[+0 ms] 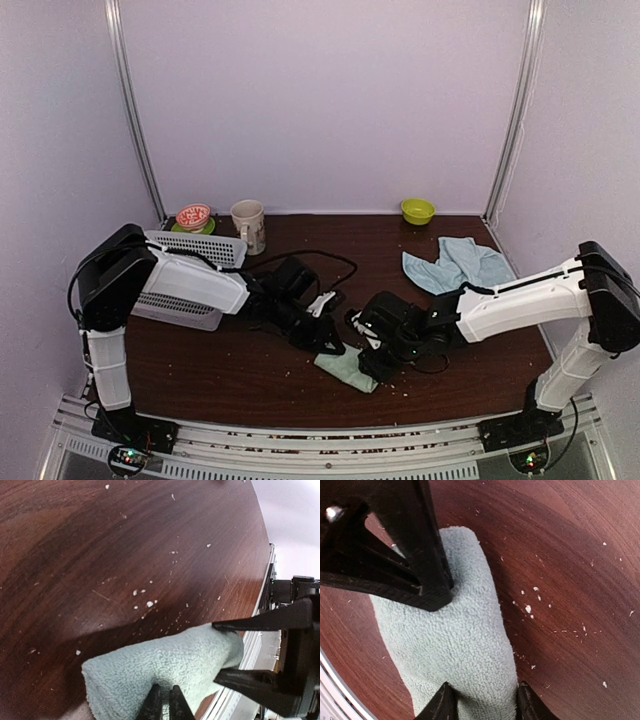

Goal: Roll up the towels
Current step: Roll the towel at the center of the board, then smooth out the towel at the center of the board.

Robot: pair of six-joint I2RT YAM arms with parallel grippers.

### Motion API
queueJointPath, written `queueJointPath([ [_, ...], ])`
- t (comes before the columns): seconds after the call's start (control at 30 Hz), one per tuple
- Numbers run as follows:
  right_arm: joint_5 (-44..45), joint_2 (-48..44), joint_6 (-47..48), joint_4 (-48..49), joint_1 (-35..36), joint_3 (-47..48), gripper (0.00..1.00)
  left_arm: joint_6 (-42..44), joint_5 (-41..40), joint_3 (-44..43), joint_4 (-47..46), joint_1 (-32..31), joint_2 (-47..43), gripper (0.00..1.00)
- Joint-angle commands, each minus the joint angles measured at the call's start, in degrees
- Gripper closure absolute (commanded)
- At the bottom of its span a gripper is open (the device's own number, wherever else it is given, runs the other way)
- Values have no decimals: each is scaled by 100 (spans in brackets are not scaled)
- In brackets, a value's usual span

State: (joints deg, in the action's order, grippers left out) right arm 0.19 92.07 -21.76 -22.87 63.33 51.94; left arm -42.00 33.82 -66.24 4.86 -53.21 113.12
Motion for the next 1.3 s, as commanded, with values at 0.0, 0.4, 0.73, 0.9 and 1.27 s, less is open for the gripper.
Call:
queueJointPath([
  [0.0, -182, 74, -220, -11, -220, -295, 61, 167, -185, -157, 283, 13, 240, 93],
  [0.4, -602, -358, -265, 0, -504, -422, 51, 301, -189, -643, 529, 18, 602, 91],
  [0.73, -833, -928, -184, -428, -349, 210, 57, 396, -322, -877, 820, 21, 748, 92],
  [0.9, -1202, -535, -274, -249, -305, 197, 73, 395, -349, -915, 864, 21, 765, 92],
  [1.27, -1141, 115, -521, 142, -609, -396, 81, 395, -299, -840, 920, 21, 386, 79],
])
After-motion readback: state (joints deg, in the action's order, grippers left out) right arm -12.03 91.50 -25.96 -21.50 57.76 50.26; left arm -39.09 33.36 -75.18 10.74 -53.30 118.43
